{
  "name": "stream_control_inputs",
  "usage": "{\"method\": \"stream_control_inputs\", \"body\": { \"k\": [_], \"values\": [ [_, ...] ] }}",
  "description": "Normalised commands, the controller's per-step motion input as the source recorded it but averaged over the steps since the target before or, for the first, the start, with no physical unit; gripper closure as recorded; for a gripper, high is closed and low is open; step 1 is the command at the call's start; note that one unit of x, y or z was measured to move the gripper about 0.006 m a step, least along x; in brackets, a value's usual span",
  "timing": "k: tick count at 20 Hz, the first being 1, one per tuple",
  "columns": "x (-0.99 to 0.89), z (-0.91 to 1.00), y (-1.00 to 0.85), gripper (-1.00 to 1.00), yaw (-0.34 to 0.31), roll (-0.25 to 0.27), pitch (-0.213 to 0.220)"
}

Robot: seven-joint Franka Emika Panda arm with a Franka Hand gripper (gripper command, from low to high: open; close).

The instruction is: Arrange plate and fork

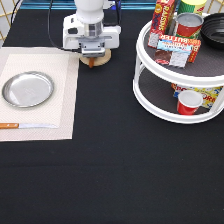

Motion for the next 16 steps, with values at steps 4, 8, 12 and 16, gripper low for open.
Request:
{"method": "stream_control_inputs", "body": {
  "k": [4,8,12,16],
  "values": [
    [0.00,0.46,-0.17,1.00,0.000,0.107,0.014],
    [0.00,0.72,-0.50,1.00,0.000,0.137,0.010],
    [0.28,0.55,-0.71,1.00,-0.009,0.108,0.000],
    [0.29,0.32,-0.56,1.00,-0.087,0.028,0.000]
  ]
}}
